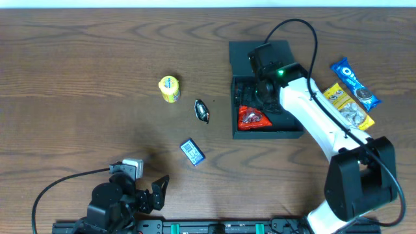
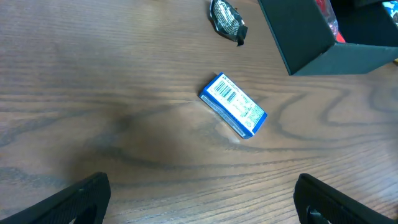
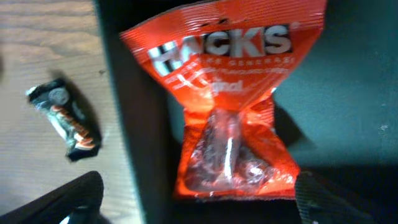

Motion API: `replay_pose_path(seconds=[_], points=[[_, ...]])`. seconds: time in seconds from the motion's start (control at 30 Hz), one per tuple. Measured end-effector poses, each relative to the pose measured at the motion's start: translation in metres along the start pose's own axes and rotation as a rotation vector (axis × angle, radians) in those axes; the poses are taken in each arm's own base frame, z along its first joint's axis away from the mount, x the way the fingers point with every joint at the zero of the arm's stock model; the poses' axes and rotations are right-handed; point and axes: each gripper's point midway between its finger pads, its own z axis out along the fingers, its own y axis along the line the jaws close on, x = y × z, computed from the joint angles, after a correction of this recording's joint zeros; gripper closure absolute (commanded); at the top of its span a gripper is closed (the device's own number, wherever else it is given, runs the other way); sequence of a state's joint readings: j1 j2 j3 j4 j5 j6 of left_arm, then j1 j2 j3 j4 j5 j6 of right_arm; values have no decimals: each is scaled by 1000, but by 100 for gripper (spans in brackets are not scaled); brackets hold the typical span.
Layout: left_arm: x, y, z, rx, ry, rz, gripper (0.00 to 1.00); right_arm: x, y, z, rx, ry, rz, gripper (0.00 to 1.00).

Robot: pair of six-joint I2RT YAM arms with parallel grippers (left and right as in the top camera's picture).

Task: Pack container
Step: 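Open the right gripper and withdraw toward the yellow bag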

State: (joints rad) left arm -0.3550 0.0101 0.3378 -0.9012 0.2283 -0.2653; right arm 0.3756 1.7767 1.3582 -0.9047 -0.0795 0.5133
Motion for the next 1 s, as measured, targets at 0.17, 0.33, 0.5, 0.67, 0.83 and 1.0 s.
replay_pose_path(seconds=[0.17, 0.33, 0.5, 0.67, 0.83, 1.0], points=[[0, 0, 0, 0, 0, 0, 5, 1, 2, -45, -39, -1, -97, 1], [0, 0, 0, 0, 0, 0, 5, -3, -45, -113, -34, -85, -64, 1], [0, 0, 0, 0, 1, 0, 5, 6, -110, -147, 20, -95, -54, 1], [0, 0, 0, -1, 1, 0, 5, 8, -160, -151, 62, -67, -149, 1], [0, 0, 0, 0, 1, -1, 5, -22, -204, -154, 113, -167, -202, 1], [0, 0, 0, -1, 1, 0, 5, -27, -232, -140, 87, -146, -238, 1]])
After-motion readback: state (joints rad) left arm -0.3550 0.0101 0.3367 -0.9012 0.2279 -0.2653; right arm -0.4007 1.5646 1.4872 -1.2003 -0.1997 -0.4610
